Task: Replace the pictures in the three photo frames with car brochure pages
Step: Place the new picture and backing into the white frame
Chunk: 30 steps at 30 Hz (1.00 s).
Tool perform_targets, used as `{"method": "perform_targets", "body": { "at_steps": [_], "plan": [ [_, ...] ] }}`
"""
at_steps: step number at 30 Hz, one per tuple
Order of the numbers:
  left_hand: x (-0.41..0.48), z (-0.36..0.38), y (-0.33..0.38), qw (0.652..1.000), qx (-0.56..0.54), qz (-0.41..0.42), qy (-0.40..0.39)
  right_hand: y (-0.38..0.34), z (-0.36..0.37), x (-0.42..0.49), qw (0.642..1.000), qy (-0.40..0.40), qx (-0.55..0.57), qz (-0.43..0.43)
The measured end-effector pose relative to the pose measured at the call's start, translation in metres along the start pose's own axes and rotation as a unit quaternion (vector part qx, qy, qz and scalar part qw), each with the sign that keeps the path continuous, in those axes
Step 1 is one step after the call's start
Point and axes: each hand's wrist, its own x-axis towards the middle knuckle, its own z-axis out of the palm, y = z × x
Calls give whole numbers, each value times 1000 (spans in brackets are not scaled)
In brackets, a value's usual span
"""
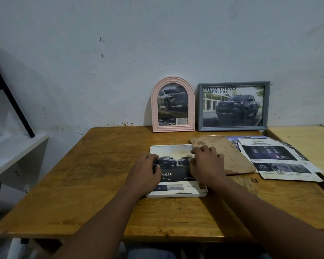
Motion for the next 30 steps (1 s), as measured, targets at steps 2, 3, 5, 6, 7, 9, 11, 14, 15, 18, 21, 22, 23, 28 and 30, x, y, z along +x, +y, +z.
{"method": "perform_targets", "body": {
  "at_steps": [2,3,5,6,7,9,11,14,15,18,21,22,23,28,30],
  "plan": [
    [2,1,0,1000,14,-1,5,11,-6,4,999,-11,-12,29],
    [4,1,0,1000,21,-2,6,17,-10,6,999,-26,-22,42],
    [7,2,-1,1000,30,-8,4,29,-15,7,996,-59,-34,63],
    [8,2,-2,999,30,-12,2,33,-18,7,994,-80,-31,74],
    [9,3,-2,999,29,-17,0,35,-19,6,991,-104,-24,84],
    [11,4,-3,999,30,-30,-3,37,-18,4,984,-148,-2,95],
    [12,5,-4,999,33,-34,-1,38,-17,4,985,-150,7,83],
    [12,5,-4,998,46,-30,5,35,-21,5,991,-127,-23,44],
    [12,5,-4,998,47,-31,6,33,-22,5,991,-125,-35,33],
    [10,5,-5,998,44,-35,7,33,-26,8,991,-119,-64,17],
    [11,5,-4,998,48,-37,7,44,-32,10,993,-112,-39,25],
    [11,5,-4,998,51,-39,6,48,-34,9,992,-118,-28,26],
    [12,5,-3,998,53,-40,5,51,-36,9,992,-124,-20,24],
    [14,3,-4,997,56,-45,5,51,-27,2,991,-127,-48,8],
    [13,3,-4,998,49,-49,10,47,-24,1,988,-129,-80,-9]
  ]
}}
